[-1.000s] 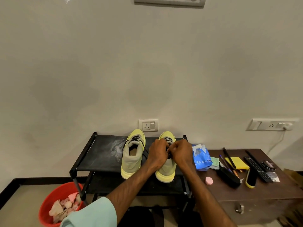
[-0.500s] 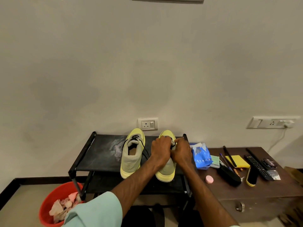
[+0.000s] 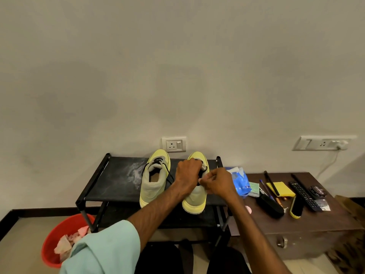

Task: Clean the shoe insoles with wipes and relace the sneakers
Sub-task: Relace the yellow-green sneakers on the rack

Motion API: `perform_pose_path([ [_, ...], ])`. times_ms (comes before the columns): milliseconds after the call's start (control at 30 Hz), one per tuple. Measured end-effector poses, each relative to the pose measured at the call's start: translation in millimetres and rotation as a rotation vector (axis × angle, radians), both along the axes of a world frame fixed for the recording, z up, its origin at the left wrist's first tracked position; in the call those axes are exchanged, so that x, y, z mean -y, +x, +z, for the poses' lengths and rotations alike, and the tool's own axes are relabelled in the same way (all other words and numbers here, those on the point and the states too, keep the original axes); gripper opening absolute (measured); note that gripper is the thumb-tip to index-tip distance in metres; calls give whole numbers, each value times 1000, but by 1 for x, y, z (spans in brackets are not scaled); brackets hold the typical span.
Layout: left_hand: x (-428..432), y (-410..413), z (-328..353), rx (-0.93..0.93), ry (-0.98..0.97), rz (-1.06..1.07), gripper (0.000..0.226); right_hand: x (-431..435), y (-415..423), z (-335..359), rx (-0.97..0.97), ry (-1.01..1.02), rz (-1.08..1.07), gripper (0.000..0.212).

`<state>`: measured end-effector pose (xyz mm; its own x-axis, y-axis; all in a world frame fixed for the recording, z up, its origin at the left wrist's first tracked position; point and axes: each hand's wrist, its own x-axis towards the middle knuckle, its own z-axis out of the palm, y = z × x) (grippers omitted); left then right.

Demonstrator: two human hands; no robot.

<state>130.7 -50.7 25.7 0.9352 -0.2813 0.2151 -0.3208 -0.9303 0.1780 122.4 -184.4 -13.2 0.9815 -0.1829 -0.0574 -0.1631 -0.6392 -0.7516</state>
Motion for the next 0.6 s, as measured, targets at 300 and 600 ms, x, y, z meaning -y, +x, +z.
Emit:
perform_pose_path([
  [300,-11,-1,4,-76,59,-75,22,-22,10,17,20,-333,4,11],
  [600,-17,7,-2,125,-92,-27,17,-33,14,6,230,-350,-69,22],
])
